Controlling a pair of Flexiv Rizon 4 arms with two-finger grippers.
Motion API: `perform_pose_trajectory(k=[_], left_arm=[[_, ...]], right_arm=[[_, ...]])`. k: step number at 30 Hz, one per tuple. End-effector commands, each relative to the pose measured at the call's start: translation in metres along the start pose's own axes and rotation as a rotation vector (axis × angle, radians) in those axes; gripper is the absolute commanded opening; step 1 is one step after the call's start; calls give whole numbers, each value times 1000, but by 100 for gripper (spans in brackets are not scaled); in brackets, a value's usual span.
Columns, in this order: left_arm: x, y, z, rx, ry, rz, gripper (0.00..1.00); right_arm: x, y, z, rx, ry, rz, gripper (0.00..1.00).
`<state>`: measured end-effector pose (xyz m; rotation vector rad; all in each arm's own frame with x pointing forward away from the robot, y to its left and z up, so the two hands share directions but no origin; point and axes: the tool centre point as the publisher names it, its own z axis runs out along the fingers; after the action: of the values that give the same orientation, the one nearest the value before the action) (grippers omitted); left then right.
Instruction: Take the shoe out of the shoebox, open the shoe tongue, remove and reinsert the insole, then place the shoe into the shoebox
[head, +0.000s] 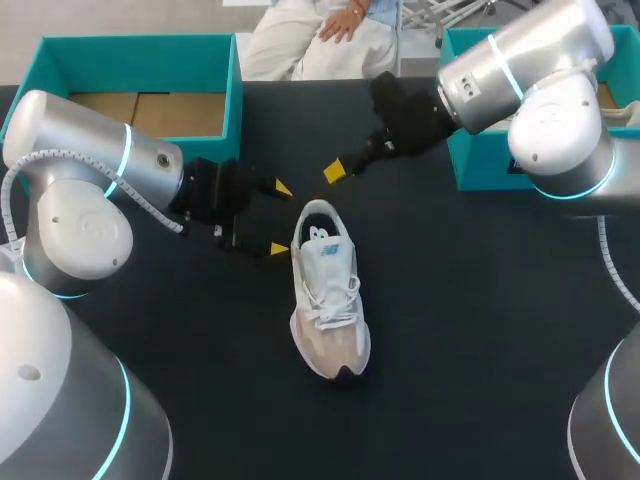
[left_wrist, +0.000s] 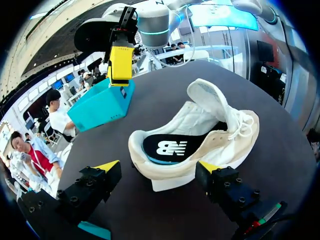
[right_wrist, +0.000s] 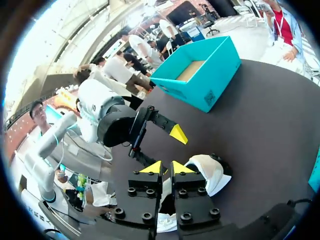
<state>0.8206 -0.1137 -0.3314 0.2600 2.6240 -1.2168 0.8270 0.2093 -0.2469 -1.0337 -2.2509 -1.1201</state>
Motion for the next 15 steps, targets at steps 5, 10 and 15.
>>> perform_pose_trajectory(k=[5,10,15], left_arm=[[2,0,-56,87,10,62,100],[-5,5,-83,50,-5,49,100],[-12,7,-100,-17,-31,1,100]], right_arm=[[4,-2,-1,-2,-24,2,0],[4,-2,-1,-2,-24,2,0],[1,-3,11,-7,-135,80,0]])
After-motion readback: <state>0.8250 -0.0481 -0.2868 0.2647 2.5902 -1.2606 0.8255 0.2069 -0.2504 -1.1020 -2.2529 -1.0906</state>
